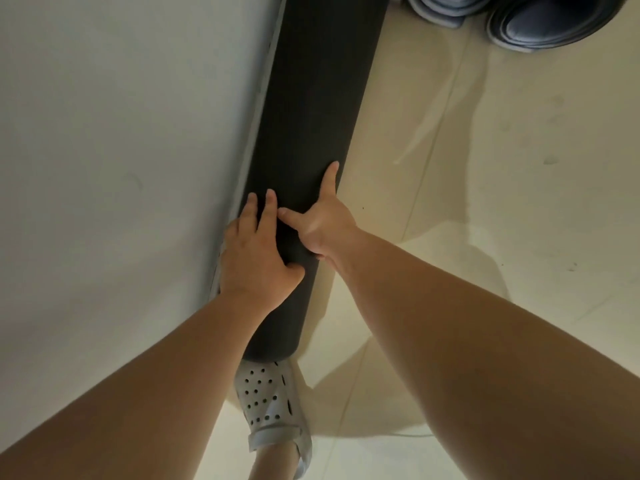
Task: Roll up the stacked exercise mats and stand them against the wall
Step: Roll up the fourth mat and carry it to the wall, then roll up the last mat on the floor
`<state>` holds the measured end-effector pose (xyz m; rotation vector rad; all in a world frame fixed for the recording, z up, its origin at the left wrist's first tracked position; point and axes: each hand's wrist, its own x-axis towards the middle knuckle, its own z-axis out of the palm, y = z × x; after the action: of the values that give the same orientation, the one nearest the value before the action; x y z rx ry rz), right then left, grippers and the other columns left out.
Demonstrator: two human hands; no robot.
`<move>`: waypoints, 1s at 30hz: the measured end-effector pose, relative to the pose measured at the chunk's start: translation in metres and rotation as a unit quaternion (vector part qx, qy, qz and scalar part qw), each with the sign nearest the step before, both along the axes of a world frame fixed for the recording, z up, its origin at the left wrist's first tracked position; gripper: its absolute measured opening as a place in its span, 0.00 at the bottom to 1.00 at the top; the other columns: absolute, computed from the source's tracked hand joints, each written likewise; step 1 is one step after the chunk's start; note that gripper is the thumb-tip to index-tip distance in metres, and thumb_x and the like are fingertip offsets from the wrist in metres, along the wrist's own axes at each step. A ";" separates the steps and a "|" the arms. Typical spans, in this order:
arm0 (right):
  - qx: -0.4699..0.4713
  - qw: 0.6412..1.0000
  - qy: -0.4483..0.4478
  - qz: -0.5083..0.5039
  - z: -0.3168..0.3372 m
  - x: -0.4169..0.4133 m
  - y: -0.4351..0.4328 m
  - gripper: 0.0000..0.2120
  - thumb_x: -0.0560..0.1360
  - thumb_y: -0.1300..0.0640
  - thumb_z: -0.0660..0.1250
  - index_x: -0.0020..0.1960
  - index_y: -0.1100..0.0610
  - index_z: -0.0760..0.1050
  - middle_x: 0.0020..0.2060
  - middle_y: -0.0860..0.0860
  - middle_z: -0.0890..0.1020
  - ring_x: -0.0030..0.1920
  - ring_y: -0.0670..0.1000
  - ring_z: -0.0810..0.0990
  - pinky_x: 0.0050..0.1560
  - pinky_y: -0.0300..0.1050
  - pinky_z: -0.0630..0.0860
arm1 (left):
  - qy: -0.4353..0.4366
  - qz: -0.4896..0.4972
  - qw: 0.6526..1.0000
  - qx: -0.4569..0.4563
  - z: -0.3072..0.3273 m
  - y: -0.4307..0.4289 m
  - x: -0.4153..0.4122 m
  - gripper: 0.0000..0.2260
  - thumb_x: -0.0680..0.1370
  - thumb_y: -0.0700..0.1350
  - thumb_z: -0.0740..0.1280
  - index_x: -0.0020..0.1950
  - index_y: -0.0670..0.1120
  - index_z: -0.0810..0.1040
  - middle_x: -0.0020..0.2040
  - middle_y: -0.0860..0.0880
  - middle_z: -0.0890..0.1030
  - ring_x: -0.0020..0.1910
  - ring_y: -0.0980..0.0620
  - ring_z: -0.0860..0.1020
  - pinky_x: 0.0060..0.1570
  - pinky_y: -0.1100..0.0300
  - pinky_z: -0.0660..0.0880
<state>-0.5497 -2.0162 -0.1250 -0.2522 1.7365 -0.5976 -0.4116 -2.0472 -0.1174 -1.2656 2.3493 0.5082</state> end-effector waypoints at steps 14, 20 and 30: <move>0.071 0.996 0.028 -0.048 0.093 -0.054 0.113 0.46 0.81 0.45 0.70 0.85 0.44 0.39 0.80 0.54 0.65 0.40 0.44 0.73 0.39 0.37 0.70 | -0.143 -0.003 0.990 0.011 0.096 0.010 -0.047 0.49 0.74 0.65 0.70 0.83 0.54 0.41 0.83 0.44 0.50 0.80 0.38 0.57 0.73 0.34 0.61; 0.100 0.987 0.125 0.012 0.235 -0.120 0.186 0.39 0.82 0.43 0.66 0.85 0.48 0.49 0.75 0.55 0.68 0.57 0.54 0.79 0.54 0.46 0.77 | -0.120 -0.005 0.987 0.106 0.245 0.048 -0.105 0.34 0.74 0.58 0.73 0.76 0.51 0.65 0.80 0.46 0.62 0.74 0.41 0.68 0.69 0.40 0.70; 0.074 0.976 0.195 0.063 0.554 -0.236 0.317 0.37 0.79 0.39 0.69 0.82 0.47 0.58 0.76 0.54 0.67 0.69 0.57 0.76 0.63 0.51 0.74 | 0.116 0.063 0.978 0.163 0.578 0.133 -0.238 0.29 0.78 0.54 0.72 0.76 0.50 0.67 0.70 0.48 0.73 0.61 0.45 0.77 0.63 0.47 0.76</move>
<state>-0.7857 -1.6991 0.4288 -0.3904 2.1134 -0.3366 -0.6500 -1.9146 0.4605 -1.2588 2.2502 1.0858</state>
